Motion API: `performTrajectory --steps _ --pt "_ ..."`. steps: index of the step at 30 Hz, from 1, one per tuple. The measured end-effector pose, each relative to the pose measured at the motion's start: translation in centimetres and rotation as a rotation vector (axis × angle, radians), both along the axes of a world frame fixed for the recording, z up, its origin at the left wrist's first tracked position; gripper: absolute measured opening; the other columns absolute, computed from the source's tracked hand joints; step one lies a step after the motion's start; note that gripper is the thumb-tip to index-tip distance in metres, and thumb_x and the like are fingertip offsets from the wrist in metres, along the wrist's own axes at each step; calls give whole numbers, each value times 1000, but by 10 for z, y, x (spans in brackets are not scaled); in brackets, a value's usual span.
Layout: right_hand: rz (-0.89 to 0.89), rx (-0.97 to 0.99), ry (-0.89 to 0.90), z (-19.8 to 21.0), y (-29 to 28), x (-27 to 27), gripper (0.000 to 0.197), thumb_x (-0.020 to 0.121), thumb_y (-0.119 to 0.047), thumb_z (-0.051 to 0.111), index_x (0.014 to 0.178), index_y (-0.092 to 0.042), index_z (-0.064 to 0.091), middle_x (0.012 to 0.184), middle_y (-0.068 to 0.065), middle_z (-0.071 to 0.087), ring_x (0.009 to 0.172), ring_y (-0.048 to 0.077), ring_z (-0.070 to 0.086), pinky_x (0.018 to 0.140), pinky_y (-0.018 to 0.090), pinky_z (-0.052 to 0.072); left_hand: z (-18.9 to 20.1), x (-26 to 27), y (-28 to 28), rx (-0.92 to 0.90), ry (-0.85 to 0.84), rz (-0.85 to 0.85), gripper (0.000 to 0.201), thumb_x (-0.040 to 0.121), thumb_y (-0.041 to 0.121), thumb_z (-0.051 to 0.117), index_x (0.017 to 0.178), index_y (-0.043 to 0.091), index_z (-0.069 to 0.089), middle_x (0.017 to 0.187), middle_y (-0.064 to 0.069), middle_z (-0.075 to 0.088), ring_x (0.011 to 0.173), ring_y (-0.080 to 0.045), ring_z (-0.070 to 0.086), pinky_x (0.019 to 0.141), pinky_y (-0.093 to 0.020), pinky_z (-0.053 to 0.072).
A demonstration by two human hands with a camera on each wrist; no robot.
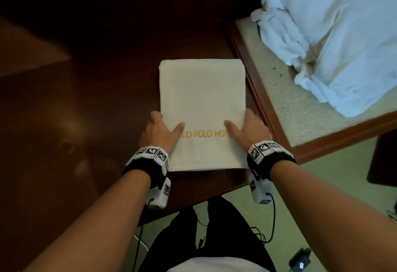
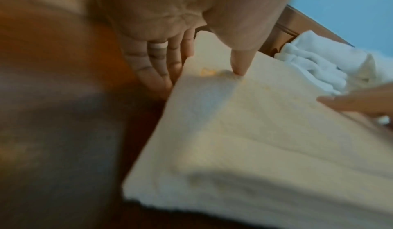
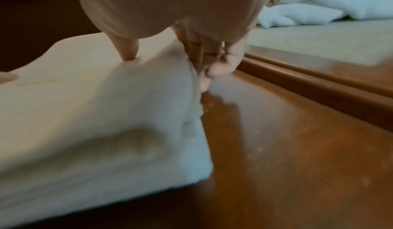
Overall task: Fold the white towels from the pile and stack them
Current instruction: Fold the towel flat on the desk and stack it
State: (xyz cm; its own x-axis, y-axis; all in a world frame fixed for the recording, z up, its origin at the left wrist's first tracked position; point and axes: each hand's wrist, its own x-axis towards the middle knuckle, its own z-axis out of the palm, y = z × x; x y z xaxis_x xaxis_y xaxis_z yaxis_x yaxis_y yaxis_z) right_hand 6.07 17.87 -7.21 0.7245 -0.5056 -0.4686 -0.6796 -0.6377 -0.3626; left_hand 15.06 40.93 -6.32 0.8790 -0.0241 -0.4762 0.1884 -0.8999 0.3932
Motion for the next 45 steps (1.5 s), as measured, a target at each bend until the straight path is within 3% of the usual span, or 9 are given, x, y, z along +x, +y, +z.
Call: performTrajectory --steps 5,8,13,16,22,29,36,39,45 --pt "-294 255 30 0 19 -14 72 76 -56 76 125 -10 51 121 8 62 111 32 60 85 36 49 -11 -10 6 -128 218 186 83 69 61 81 126 7 54 127 -12 63 116 -35 61 95 -41 52" --pt "-382 352 -10 4 26 -24 59 72 -43 85 115 -9 65 110 4 70 99 27 67 82 34 54 -9 -11 13 -225 241 155 62 70 51 84 114 11 71 114 -7 72 109 -29 66 92 -37 55" --pt "-370 324 -55 34 40 -32 55 76 -40 80 121 -13 63 116 8 69 103 29 66 90 39 54 23 -20 4 -296 83 52 53 87 39 73 124 4 57 126 -14 62 118 -35 58 95 -39 48" --pt "-363 236 -81 65 38 -32 54 82 -42 73 125 -14 57 121 8 64 108 32 62 88 36 49 49 -25 -11 -367 -18 41 43 92 32 68 120 3 53 125 -17 59 116 -37 56 91 -39 46" --pt "-378 123 -228 124 8 -47 48 86 -39 68 124 -12 55 120 9 64 108 33 62 91 38 49 105 -33 -55 -427 -147 -68 44 90 38 66 116 5 56 122 -15 61 114 -36 57 93 -42 46" --pt "-475 27 -395 191 -80 -88 54 84 -51 66 124 -17 53 120 9 61 110 34 59 92 42 50 174 -46 -149 -613 -216 -215 45 76 43 80 103 13 61 105 -4 68 96 -25 66 82 -38 56" --pt "-551 -33 -501 230 -206 -149 49 83 -47 69 119 -16 58 117 9 65 110 32 61 85 33 46 209 -85 -288 -708 -235 -404 50 64 45 87 101 17 70 93 4 74 88 -15 71 79 -35 59" --pt "-573 -77 -526 243 -266 -179 49 84 -47 69 120 -16 59 117 9 65 108 32 62 82 32 44 222 -110 -354 -710 -244 -462 50 67 43 88 104 16 67 94 3 72 86 -16 69 71 -29 55" --pt "-633 -191 -557 271 -372 -240 49 81 -48 71 118 -16 63 113 10 68 106 32 64 88 37 52 243 -159 -476 -801 -230 -503 53 68 42 88 107 15 65 101 -1 71 90 -19 68 77 -34 57"
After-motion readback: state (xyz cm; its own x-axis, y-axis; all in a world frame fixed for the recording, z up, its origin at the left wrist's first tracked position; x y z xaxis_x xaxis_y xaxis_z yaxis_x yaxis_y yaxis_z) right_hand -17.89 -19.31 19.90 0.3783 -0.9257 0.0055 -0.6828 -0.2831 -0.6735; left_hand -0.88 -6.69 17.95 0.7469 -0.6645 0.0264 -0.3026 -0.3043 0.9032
